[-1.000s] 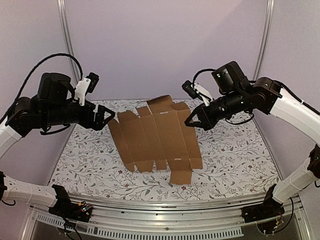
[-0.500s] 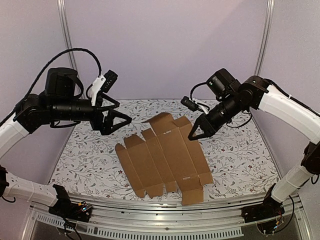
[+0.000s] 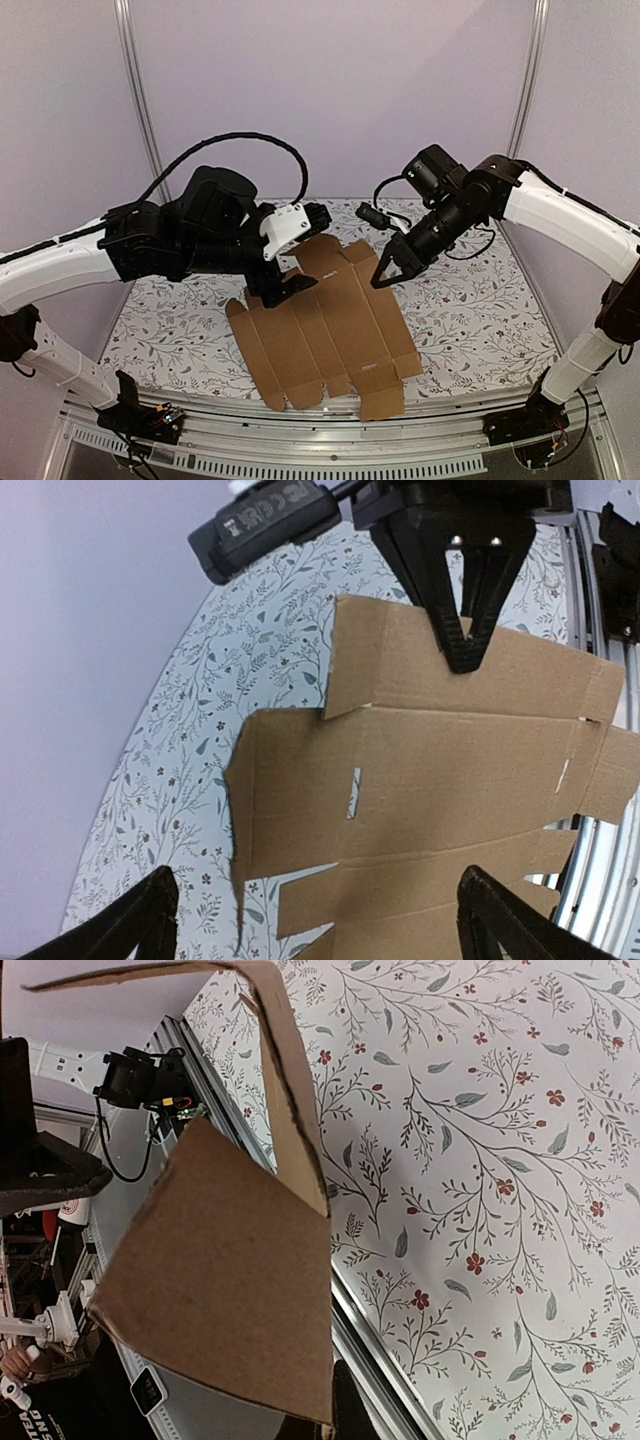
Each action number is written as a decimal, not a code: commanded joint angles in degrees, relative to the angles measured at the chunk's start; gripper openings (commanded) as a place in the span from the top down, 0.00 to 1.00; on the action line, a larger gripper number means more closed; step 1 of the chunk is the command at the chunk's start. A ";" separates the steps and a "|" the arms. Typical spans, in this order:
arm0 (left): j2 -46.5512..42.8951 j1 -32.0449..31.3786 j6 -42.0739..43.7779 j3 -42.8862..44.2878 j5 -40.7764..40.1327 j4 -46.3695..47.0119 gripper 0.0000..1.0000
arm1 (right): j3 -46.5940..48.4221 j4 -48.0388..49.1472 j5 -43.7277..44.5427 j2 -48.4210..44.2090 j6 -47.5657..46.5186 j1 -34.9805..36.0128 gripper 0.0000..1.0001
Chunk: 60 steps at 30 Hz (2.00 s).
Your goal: Fold the paper box
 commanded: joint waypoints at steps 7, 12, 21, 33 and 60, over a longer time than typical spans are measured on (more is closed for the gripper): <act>-1.45 -1.05 5.88 -0.89 -8.58 7.85 0.22 | -1.82 1.26 -1.85 -1.10 0.30 -0.17 1.00; -1.15 0.14 4.77 -0.46 -3.05 6.61 0.45 | -2.80 2.10 -1.38 -2.74 0.04 -0.18 1.00; 0.17 2.01 2.61 0.17 1.08 4.77 0.56 | -4.25 2.57 0.07 -5.17 -0.14 0.09 1.00; 1.16 3.93 0.71 0.24 1.22 5.38 0.66 | -4.36 3.20 1.97 -6.45 -0.32 2.13 1.00; -0.55 4.64 -0.57 -3.23 3.15 6.53 1.00 | -4.05 5.12 8.15 -7.57 0.66 3.95 0.85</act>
